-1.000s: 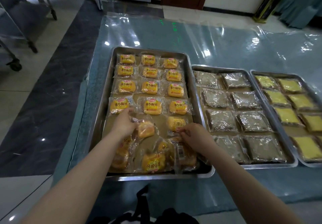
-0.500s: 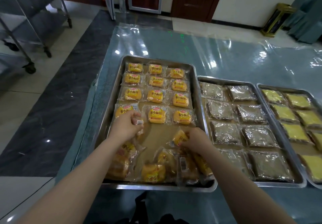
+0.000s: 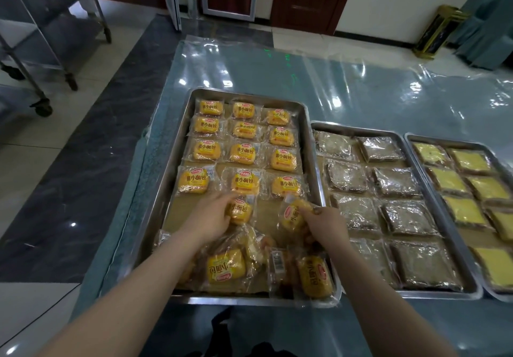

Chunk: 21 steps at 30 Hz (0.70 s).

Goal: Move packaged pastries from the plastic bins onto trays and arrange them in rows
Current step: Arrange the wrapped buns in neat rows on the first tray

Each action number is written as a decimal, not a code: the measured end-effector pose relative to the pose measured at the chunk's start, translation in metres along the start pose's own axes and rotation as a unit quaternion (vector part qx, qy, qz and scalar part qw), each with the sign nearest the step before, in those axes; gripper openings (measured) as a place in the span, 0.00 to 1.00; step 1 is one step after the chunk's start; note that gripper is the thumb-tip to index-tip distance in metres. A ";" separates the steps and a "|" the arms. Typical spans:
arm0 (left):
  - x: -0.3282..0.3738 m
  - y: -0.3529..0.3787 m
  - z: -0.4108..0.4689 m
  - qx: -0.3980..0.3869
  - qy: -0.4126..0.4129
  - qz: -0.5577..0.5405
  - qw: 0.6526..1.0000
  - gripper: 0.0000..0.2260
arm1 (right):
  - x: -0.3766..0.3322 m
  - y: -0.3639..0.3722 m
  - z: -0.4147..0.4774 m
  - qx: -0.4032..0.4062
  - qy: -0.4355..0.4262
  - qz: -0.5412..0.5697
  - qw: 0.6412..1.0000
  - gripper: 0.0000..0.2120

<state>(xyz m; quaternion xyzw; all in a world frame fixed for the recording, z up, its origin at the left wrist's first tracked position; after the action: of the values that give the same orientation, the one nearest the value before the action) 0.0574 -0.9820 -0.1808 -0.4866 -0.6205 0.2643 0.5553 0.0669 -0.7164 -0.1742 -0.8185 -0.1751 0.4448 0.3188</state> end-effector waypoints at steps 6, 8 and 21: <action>-0.005 0.023 0.002 -0.095 0.010 0.111 0.989 0.34 | -0.007 0.006 -0.006 -0.003 -0.056 -0.097 0.994 0.24; -0.005 0.026 0.002 -0.099 0.019 0.122 0.987 0.33 | -0.014 0.014 -0.012 0.001 -0.142 -0.115 0.983 0.15; 0.003 0.022 0.000 -0.100 0.066 0.119 0.986 0.33 | -0.007 0.037 -0.016 -0.012 -0.254 -0.262 0.931 0.21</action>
<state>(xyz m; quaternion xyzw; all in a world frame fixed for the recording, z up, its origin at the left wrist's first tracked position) 0.0643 -0.9708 -0.1985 -0.6265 -0.5429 0.2327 0.5086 0.0768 -0.7534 -0.1883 -0.6069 -0.4635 0.5365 0.3592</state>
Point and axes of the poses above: each hand's wrist, its own z-axis towards the middle knuckle, its own y-axis out of the palm, x = y × z, the point moved 4 cm from there along z, towards the middle knuckle, and after that the axes turned 8 degrees about z, right-handed, at the moved point
